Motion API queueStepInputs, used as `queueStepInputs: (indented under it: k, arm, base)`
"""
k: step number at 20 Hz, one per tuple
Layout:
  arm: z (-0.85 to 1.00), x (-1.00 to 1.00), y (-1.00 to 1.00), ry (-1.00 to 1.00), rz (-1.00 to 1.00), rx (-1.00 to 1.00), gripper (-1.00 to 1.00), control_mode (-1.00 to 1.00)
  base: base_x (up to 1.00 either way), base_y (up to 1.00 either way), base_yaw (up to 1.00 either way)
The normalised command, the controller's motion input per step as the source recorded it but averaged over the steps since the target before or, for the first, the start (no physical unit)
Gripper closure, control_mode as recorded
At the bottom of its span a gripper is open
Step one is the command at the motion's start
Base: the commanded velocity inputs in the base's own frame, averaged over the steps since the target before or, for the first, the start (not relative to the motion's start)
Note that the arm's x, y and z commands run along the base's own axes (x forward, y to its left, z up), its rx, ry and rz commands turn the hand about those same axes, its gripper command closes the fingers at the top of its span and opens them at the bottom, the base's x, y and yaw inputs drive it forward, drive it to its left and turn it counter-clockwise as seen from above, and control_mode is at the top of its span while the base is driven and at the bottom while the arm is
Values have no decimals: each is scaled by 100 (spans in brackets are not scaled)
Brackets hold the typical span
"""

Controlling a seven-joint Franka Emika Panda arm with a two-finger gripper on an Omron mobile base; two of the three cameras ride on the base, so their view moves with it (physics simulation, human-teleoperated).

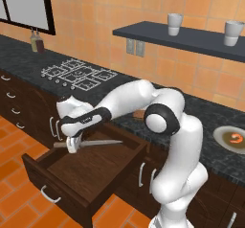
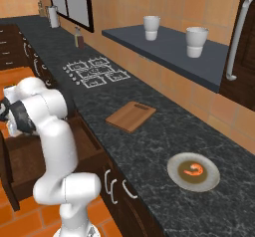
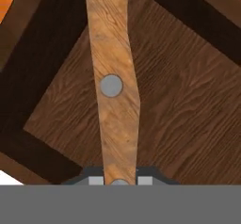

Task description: Pick up the knife from the drawer and place it on the cutting board. Then place the meat from the plate to the cutting board.

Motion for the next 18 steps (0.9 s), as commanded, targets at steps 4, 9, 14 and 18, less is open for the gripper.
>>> queueStepInputs:
  k: [4, 9, 14, 18]
  arm:
    - [100, -41, -13, 0, 17, 0, 100, -100]
    - [67, -11, -63, 0, 26, 0, 100, -100]
    - [53, -3, -97, 0, 39, 3, 100, -100]
    - [32, -2, -100, 0, 51, 5, 100, -100]
  base:
    - [0, 0, 0]
    - [0, 0, 0]
    - [0, 0, 0]
    - [0, 0, 0]
